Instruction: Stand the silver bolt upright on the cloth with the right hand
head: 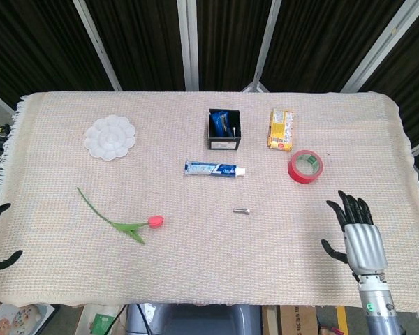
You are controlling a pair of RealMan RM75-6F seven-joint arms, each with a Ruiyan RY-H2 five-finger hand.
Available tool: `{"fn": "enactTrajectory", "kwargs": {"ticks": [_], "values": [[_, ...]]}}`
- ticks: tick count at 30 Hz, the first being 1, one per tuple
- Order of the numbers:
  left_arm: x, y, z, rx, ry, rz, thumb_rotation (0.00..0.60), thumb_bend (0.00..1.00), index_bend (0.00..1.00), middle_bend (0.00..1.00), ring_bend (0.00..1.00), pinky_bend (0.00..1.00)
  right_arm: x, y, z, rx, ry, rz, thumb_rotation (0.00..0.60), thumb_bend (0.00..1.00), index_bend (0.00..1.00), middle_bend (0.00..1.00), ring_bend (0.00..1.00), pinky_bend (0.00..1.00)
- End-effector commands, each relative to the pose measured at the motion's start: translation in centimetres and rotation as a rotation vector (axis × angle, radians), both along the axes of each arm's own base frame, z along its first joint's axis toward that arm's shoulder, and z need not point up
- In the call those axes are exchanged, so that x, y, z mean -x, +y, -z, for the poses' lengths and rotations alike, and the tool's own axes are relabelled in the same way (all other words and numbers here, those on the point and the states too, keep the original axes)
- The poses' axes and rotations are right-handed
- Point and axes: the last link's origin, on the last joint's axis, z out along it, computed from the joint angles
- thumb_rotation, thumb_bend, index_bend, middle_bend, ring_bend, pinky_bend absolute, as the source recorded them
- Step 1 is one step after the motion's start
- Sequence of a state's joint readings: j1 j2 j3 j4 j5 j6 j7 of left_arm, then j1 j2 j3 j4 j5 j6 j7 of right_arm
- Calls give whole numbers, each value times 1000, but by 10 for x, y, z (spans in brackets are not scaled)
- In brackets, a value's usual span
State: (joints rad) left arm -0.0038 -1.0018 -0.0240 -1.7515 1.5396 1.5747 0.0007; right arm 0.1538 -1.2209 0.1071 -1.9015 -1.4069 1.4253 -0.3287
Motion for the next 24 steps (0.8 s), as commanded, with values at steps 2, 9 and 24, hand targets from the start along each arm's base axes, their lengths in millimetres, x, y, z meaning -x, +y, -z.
{"fn": "enactTrajectory", "kwargs": {"ticks": [2, 9, 24], "values": [[1, 0, -1, -2, -2, -3, 600, 247, 155, 0, 0, 0, -46, -36, 16, -92, -35, -34, 600, 235, 235, 11, 17, 0], [2, 1, -1, 2, -5, -5, 600, 248, 155, 0, 0, 0, -84, -69, 54, -184, -11, -28, 600, 235, 262, 11, 23, 0], [5, 4, -5, -6, -22, -14, 600, 248, 155, 0, 0, 0, -131, -106, 123, -243, 92, 71, 600, 345, 379, 11, 37, 0]]}}
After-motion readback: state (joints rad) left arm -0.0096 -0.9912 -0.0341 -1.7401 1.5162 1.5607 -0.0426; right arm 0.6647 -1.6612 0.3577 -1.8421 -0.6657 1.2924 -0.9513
